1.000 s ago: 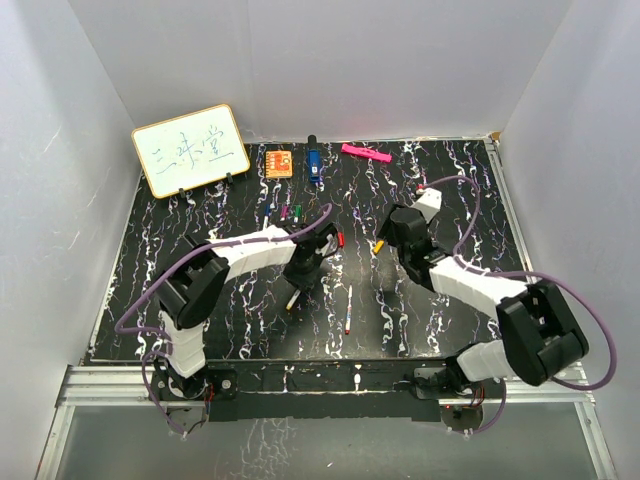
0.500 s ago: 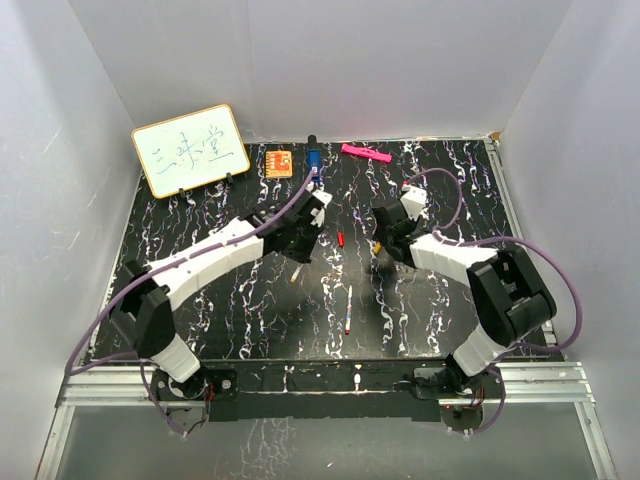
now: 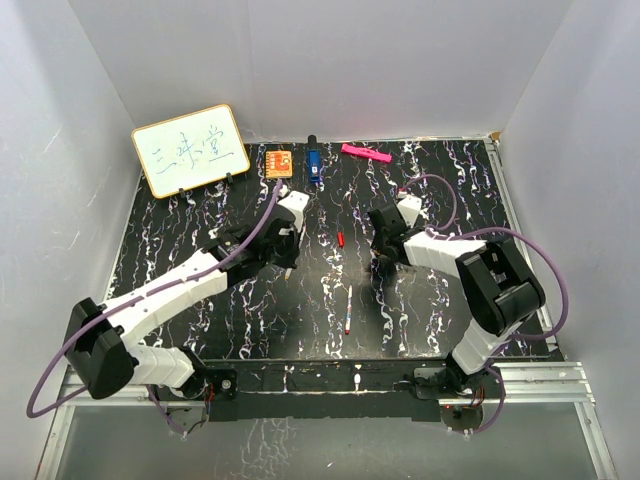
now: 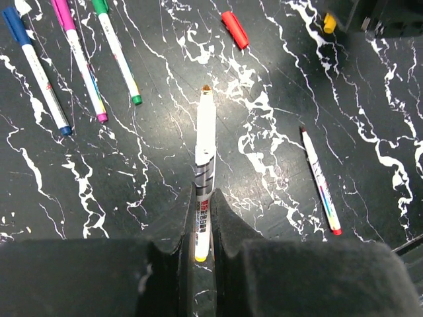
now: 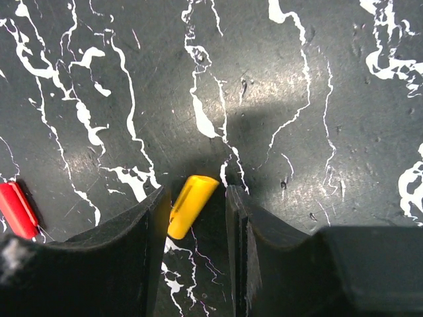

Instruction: Insert the pens into the pen caps

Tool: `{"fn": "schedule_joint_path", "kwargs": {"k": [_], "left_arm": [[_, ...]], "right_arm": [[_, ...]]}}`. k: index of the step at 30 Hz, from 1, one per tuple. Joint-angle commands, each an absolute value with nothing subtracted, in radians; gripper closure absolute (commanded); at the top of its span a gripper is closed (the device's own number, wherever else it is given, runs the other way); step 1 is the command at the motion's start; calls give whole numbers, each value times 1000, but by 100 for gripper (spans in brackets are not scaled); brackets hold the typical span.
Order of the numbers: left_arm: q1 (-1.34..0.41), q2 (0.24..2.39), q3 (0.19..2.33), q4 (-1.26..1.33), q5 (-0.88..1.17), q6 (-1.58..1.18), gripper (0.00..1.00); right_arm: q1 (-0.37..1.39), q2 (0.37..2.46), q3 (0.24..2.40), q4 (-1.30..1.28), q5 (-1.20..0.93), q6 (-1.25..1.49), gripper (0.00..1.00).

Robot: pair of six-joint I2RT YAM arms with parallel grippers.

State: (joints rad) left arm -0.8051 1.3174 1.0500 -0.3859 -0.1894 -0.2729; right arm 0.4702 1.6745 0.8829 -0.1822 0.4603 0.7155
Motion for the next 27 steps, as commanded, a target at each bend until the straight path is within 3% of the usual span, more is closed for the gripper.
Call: {"fn": "schedule_joint_path", "kwargs": {"k": [1,22,27], "left_arm": [[-800,1259,1007,-272,-224,-284,100],[-800,1285,982,-186,-223,-290,100],[-799,1293,986,-176,-227,-286,100]], "right_arm": [[473,1682,930,-159,444,732,63],[486,1735,959,-222,441,728,67],[485,1797,979,-229,417,714,71]]}}
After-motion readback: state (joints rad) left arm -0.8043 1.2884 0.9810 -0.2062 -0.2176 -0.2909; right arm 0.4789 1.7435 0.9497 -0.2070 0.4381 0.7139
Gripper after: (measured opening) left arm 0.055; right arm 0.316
